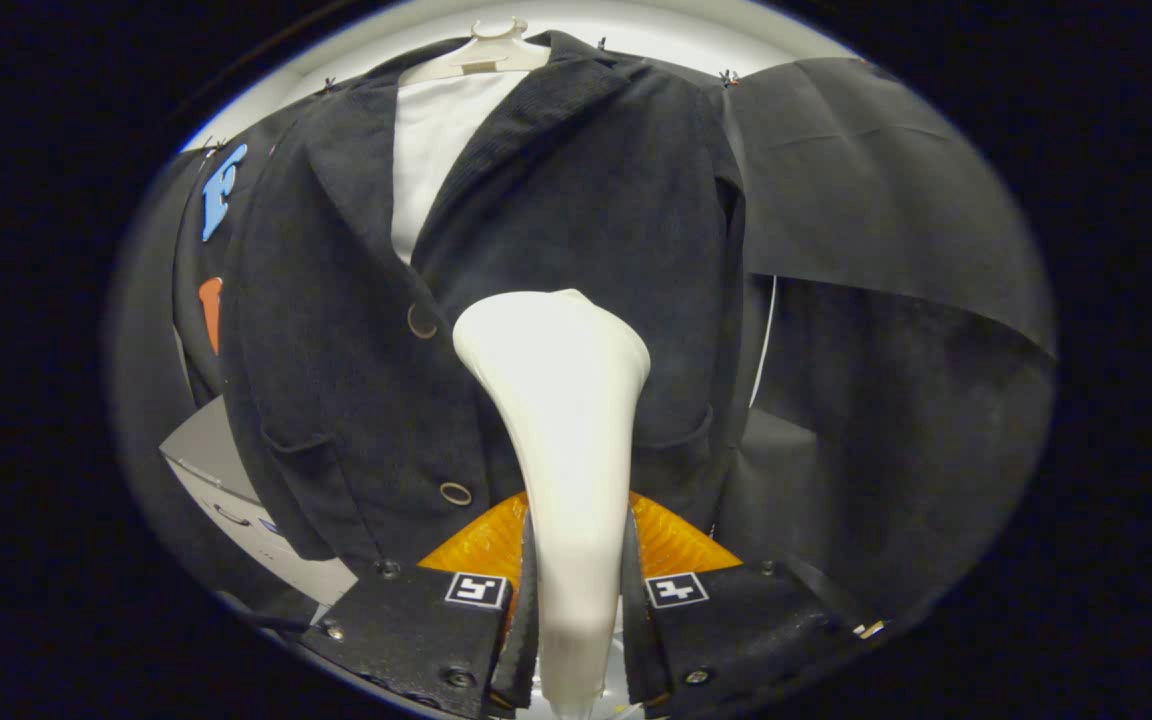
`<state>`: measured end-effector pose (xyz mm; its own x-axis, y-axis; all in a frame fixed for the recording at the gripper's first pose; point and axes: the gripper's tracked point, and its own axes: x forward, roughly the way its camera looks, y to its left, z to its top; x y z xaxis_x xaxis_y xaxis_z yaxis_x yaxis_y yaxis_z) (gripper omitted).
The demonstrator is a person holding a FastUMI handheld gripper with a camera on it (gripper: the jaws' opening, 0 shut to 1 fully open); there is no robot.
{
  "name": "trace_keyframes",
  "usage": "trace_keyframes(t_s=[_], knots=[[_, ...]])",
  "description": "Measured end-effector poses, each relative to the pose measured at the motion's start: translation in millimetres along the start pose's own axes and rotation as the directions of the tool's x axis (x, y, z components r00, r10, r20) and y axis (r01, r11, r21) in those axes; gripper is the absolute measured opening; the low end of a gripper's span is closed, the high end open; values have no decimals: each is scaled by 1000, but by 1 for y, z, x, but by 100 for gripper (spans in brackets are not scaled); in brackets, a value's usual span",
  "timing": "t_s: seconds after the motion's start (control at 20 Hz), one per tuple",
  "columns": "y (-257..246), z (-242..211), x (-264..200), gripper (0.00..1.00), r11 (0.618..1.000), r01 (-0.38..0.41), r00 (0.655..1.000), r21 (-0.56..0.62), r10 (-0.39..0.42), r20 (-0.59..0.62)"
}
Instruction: Iron the clothes twice with a garment steamer, once on the left side and once on the right side.
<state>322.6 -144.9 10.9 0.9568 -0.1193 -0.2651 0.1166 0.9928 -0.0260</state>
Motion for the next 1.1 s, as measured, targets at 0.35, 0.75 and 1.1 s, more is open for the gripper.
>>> trace_keyframes(t_s=[0.35,0.75,1.1], knots=[[-7,-41,12,37,1000,14,998,-4,-15,-62],[-7,-77,14,37,999,0,995,-37,-3,-99],[-13,-128,16,38,998,-41,982,-37,33,-188]])
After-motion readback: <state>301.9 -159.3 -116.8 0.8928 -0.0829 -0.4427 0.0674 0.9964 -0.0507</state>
